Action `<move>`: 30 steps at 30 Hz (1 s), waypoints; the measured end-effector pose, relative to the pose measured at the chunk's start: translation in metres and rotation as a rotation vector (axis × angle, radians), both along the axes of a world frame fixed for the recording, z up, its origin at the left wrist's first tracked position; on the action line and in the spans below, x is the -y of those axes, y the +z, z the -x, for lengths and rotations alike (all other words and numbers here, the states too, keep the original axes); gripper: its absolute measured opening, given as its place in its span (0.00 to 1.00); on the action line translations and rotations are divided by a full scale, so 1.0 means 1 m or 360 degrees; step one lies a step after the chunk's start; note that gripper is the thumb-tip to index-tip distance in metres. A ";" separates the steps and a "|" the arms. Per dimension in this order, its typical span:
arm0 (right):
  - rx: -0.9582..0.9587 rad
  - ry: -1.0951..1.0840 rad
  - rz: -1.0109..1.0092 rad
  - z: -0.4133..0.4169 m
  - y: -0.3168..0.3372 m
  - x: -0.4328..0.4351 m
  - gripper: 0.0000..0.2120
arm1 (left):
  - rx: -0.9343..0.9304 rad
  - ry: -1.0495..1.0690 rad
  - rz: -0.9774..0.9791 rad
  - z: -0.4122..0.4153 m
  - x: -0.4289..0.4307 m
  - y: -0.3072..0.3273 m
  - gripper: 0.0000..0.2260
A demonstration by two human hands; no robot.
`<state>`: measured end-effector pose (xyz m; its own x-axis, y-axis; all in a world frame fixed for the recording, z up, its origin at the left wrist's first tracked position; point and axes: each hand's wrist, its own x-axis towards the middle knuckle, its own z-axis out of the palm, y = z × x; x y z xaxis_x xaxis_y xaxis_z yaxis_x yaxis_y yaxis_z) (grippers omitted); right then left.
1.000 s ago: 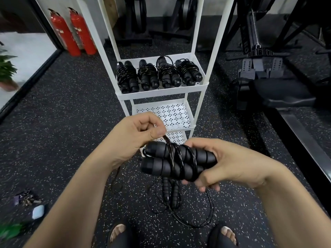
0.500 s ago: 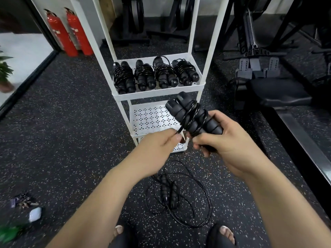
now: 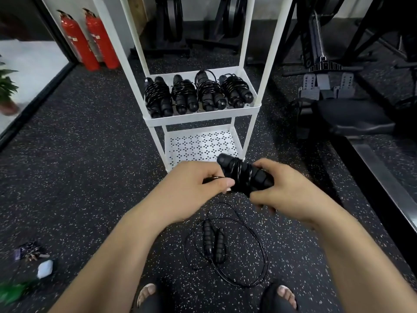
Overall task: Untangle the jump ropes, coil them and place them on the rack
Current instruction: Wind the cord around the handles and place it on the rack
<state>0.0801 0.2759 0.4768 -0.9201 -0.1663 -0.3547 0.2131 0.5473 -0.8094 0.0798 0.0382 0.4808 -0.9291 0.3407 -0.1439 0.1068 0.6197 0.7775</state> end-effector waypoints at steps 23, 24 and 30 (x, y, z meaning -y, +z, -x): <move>0.0397 0.0682 0.1086 -0.012 0.023 -0.006 0.28 | 0.0395 0.0252 -0.0919 0.011 0.015 0.006 0.10; 0.0364 0.0618 0.1141 -0.011 0.023 -0.005 0.29 | 0.0390 0.0313 -0.0860 0.012 0.011 0.002 0.12; 0.0087 0.0076 0.1270 -0.008 0.021 0.005 0.25 | 0.0195 0.0196 -0.0257 0.007 -0.010 -0.020 0.17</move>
